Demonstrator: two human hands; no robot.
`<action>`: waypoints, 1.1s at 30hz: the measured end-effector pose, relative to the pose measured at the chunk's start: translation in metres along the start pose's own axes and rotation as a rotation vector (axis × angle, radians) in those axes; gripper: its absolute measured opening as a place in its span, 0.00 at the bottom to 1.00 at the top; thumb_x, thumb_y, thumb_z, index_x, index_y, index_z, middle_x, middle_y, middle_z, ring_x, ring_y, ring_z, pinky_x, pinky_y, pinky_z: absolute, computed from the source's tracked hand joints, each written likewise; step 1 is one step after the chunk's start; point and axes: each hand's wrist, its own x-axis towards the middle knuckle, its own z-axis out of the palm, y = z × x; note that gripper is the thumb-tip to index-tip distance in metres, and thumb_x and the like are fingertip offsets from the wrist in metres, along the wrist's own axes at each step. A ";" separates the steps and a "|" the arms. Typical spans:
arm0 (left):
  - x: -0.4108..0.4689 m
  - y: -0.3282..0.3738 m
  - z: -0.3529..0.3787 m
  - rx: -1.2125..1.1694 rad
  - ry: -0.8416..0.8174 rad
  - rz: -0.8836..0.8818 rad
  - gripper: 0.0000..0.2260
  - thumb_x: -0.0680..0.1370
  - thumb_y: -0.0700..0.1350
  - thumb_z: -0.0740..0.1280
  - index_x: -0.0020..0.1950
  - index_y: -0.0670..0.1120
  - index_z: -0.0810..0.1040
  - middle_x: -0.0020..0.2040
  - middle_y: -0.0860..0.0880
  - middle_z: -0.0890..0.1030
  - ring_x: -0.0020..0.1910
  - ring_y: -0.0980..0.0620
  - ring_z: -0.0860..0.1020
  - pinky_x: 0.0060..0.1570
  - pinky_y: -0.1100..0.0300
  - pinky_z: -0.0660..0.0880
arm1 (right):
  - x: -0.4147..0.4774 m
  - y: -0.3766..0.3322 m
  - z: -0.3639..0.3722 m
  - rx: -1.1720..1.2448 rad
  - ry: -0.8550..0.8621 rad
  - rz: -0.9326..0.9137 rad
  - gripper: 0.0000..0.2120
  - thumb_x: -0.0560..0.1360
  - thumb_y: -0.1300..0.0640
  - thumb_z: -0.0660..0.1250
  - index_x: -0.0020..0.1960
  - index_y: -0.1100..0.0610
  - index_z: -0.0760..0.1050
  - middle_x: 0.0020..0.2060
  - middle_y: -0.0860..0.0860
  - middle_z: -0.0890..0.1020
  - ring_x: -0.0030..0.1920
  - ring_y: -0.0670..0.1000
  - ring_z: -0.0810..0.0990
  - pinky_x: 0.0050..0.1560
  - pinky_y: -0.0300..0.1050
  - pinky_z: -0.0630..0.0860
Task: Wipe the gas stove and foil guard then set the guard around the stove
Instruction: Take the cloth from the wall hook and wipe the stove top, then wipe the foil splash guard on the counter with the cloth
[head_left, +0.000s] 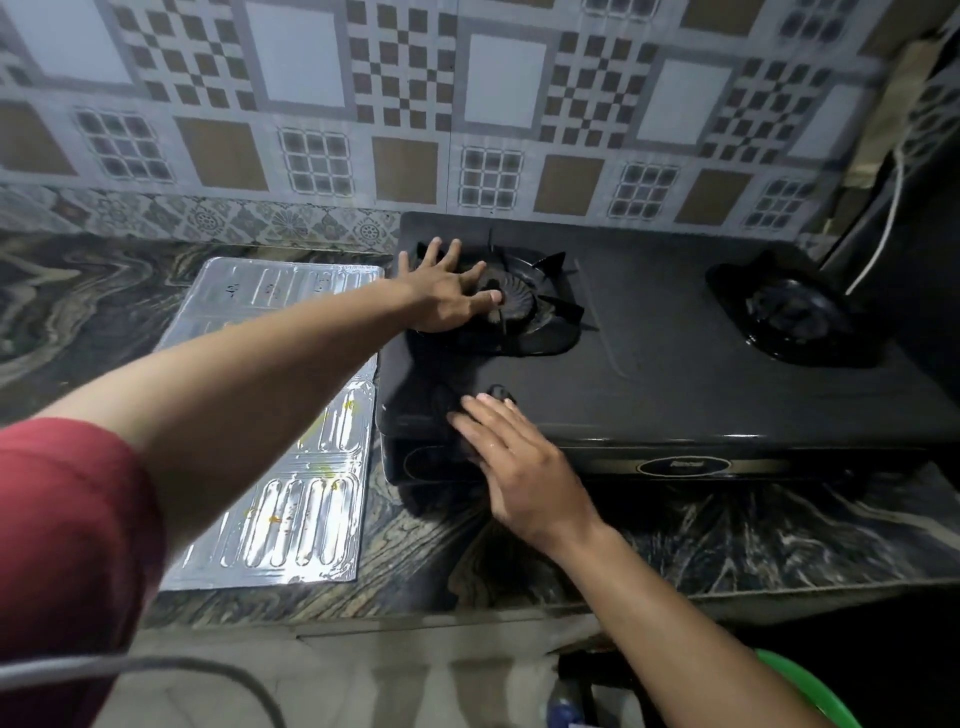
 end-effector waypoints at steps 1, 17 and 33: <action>-0.006 0.000 -0.002 -0.036 0.034 0.001 0.32 0.79 0.68 0.46 0.80 0.56 0.51 0.81 0.44 0.41 0.79 0.42 0.38 0.72 0.36 0.37 | 0.001 0.001 -0.011 0.113 -0.079 0.052 0.26 0.74 0.66 0.65 0.71 0.57 0.71 0.70 0.55 0.74 0.72 0.53 0.69 0.73 0.51 0.64; -0.167 0.038 -0.057 -0.709 0.249 0.166 0.18 0.71 0.54 0.75 0.59 0.49 0.83 0.52 0.54 0.86 0.52 0.57 0.83 0.54 0.57 0.79 | 0.092 0.031 -0.139 1.175 -0.137 0.513 0.04 0.75 0.65 0.69 0.47 0.58 0.77 0.41 0.55 0.80 0.35 0.45 0.81 0.40 0.38 0.78; -0.232 0.006 -0.067 -1.091 0.473 -0.213 0.04 0.78 0.45 0.69 0.46 0.46 0.76 0.47 0.45 0.85 0.46 0.50 0.83 0.51 0.51 0.78 | 0.127 -0.026 -0.142 1.269 -0.220 0.336 0.09 0.77 0.61 0.69 0.56 0.62 0.79 0.51 0.63 0.84 0.51 0.66 0.83 0.52 0.67 0.79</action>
